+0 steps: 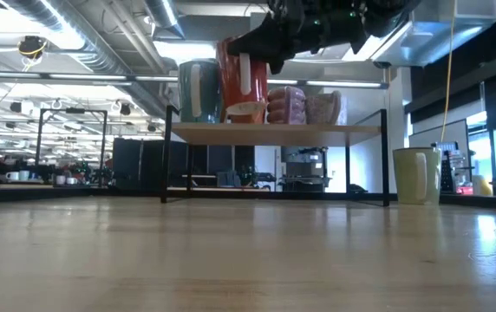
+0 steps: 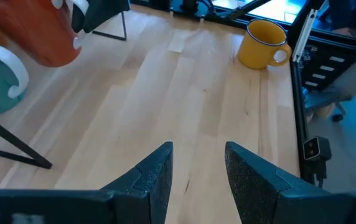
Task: Place coffee mugs
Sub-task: Put the red mug on the shelf
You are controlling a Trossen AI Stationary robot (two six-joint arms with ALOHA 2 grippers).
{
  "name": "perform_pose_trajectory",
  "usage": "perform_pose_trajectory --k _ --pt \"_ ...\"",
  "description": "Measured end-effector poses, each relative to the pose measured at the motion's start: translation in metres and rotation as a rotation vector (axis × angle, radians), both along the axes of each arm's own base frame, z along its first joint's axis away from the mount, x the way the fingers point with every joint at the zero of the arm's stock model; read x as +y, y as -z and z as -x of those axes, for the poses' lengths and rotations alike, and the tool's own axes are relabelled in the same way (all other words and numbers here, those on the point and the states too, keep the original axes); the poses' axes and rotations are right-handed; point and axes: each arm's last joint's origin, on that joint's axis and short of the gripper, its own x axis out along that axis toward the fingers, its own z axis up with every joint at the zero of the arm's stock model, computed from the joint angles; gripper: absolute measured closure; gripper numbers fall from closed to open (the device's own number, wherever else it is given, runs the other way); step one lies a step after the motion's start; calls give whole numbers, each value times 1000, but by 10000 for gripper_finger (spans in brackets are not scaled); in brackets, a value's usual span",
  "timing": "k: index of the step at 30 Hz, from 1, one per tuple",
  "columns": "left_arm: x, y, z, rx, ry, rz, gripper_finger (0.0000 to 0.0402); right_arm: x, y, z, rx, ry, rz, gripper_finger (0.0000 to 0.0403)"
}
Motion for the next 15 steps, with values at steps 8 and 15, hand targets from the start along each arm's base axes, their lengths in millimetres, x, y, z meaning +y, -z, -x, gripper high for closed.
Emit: perform_pose_trajectory --k 8,15 --pt "1 0 -1 -1 -5 -5 261 -7 5 0 16 15 9 396" --pt "1 -1 -1 -6 -5 0 261 -9 3 0 -15 4 11 396"
